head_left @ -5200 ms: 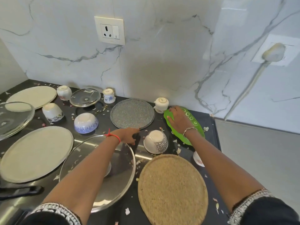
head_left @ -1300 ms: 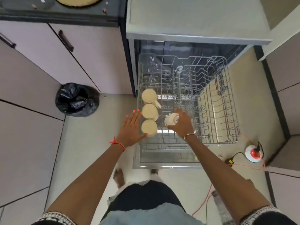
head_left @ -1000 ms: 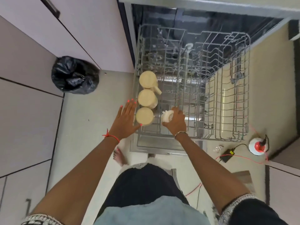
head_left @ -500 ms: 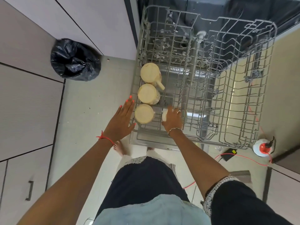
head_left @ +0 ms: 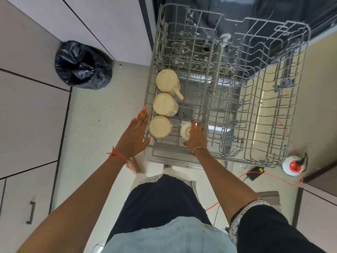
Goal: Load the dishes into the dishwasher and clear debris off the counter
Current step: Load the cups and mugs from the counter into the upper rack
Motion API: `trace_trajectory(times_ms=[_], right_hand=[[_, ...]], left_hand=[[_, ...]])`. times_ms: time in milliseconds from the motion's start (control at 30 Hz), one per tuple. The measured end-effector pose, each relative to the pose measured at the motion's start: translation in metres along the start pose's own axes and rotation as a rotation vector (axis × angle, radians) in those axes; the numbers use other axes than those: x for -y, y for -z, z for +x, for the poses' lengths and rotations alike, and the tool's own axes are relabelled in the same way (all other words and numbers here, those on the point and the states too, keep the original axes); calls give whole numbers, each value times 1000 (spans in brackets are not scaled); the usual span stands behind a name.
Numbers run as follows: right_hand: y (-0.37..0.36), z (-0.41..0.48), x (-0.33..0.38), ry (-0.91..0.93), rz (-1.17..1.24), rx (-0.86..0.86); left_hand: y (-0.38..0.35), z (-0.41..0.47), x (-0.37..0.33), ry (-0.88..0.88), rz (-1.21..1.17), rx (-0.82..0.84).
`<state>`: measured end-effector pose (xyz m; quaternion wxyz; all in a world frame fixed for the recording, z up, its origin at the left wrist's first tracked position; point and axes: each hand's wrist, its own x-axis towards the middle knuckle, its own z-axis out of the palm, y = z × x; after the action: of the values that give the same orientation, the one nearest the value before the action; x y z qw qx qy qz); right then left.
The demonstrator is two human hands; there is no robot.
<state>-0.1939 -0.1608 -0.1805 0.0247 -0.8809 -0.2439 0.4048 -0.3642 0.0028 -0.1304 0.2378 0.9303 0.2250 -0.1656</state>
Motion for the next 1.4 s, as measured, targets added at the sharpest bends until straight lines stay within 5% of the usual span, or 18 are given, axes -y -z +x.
trace_trajectory(times_ms=[667, 933, 1400], right_hand=[[50, -32, 37, 301, -126, -286], [72, -51, 126, 463, -237, -492], [100, -69, 303, 492, -331, -566]], left_hand=[[50, -11, 6, -15, 198, -32], [101, -25, 63, -13, 264, -102], [242, -45, 194, -66, 191, -265]])
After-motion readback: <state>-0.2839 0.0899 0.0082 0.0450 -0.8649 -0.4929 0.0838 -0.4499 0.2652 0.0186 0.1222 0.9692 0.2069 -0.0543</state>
